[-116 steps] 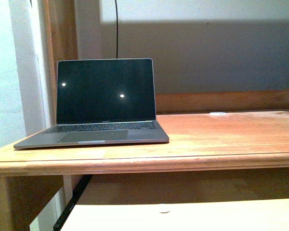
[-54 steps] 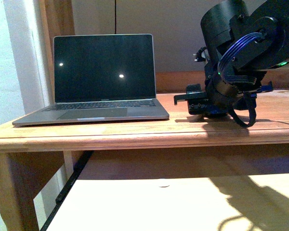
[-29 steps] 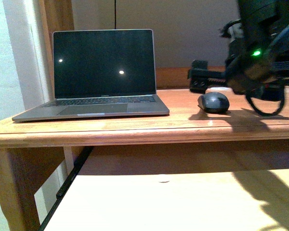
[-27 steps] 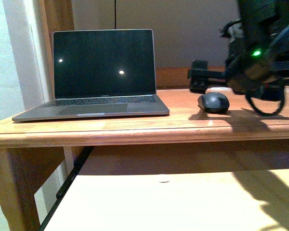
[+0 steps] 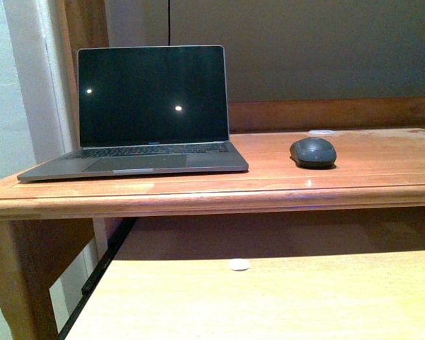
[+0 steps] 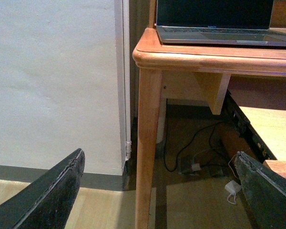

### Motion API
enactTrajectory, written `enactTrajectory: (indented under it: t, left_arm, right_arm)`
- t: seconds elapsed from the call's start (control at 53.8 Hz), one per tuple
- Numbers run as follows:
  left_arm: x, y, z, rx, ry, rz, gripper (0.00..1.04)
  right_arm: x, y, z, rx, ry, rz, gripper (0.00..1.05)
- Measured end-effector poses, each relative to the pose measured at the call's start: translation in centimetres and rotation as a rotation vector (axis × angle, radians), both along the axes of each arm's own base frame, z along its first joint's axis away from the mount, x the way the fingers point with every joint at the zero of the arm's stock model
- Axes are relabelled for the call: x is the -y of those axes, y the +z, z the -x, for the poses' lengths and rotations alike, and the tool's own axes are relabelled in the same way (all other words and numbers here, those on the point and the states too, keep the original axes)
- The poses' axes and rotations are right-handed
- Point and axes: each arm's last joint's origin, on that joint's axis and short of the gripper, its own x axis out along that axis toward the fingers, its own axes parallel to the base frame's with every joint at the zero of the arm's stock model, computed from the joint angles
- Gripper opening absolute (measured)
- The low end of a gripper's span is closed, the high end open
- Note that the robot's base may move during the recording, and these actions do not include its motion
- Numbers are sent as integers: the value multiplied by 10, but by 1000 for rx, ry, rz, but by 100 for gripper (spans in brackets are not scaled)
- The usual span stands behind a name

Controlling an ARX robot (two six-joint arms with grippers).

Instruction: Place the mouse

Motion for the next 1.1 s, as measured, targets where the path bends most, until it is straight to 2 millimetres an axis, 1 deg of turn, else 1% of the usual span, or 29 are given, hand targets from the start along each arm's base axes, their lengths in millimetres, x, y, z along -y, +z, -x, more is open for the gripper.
enactTrajectory:
  t: [0.112, 0.149, 0.242, 0.297, 0.353, 0.39, 0.409, 0.558, 0.688, 0.781, 0.799, 0.929, 1.097]
  left_arm:
    - [0, 0, 0, 0, 0, 0, 97]
    - [0, 0, 0, 0, 0, 0, 97]
    - [0, 0, 0, 0, 0, 0, 97]
    - [0, 0, 0, 0, 0, 0, 97]
    - [0, 0, 0, 0, 0, 0, 97]
    - [0, 0, 0, 0, 0, 0, 97]
    - [0, 0, 0, 0, 0, 0, 97]
    - [0, 0, 0, 0, 0, 0, 97]
    - [0, 0, 0, 0, 0, 0, 97]
    - [0, 0, 0, 0, 0, 0, 97]
    - [0, 0, 0, 0, 0, 0, 97]
    - [0, 0, 0, 0, 0, 0, 97]
    - [0, 0, 0, 0, 0, 0, 97]
  right_arm:
    - [23, -12, 23, 16, 72, 1, 97]
    - [32, -18, 32, 22, 123, 8, 97]
    - [50, -31, 48, 5, 198, 13, 97]
    - [61, -41, 56, -25, 236, 2, 97]
    - [76, -55, 64, -81, 259, -29, 97]
    - [81, -61, 66, -107, 252, -32, 97]
    - [49, -93, 45, -28, 266, 238, 97]
    - [25, -91, 18, -18, 206, 240, 97]
    - [-12, -83, -24, -15, 84, 221, 97]
    - [-34, -81, -46, -20, 26, 236, 97]
    - [-81, -89, -75, -72, -90, 278, 97]
    - [-95, -94, -81, -99, -146, 275, 97]
    - [-100, -92, -83, -110, -152, 230, 97]
